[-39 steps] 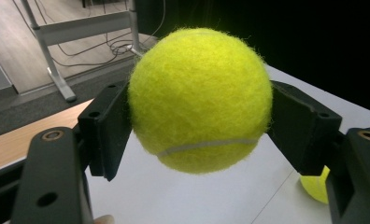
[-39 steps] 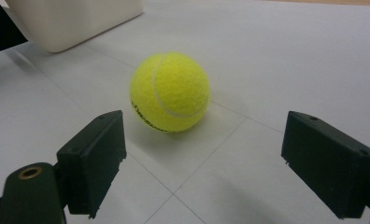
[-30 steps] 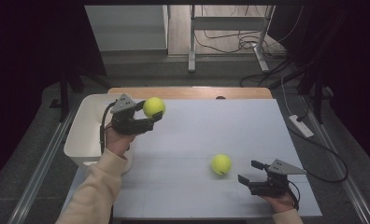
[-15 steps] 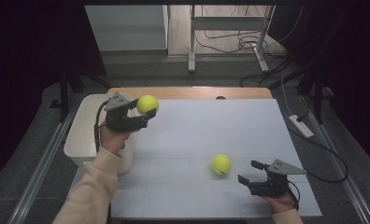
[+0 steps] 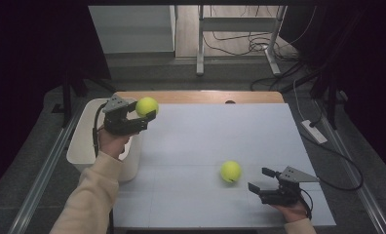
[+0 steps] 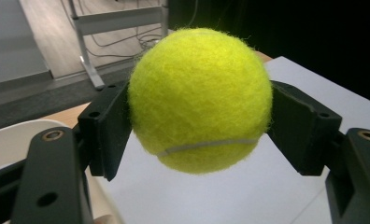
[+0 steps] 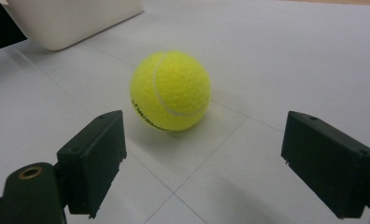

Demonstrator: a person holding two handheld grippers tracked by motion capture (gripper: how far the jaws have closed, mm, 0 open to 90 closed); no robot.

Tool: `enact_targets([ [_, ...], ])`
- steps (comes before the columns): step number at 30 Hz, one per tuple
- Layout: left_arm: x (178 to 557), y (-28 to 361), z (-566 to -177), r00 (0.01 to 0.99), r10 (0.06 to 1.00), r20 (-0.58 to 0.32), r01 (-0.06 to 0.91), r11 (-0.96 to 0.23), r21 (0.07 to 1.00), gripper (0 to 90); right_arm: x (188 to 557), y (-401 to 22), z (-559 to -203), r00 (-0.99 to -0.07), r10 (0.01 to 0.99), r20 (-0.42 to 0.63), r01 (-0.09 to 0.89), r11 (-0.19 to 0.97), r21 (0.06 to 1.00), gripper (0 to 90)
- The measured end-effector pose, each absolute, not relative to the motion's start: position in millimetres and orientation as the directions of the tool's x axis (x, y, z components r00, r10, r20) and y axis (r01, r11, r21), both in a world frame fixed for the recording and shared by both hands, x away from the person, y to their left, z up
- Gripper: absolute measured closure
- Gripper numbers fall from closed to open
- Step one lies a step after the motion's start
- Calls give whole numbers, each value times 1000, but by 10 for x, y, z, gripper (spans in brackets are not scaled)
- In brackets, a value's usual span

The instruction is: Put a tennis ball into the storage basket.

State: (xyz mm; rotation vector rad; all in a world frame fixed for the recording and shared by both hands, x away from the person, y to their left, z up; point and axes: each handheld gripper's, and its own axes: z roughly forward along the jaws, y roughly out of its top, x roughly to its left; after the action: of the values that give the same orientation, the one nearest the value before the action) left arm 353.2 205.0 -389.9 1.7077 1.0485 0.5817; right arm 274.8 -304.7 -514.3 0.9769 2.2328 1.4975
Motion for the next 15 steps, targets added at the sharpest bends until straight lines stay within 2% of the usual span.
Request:
enact_targets([
  [15, 3604, 2264, -3889, 446, 890, -92, 391, -102, 915, 274, 2746, -3037, -5138, -733, 667, 133, 377, 234, 896, 138],
])
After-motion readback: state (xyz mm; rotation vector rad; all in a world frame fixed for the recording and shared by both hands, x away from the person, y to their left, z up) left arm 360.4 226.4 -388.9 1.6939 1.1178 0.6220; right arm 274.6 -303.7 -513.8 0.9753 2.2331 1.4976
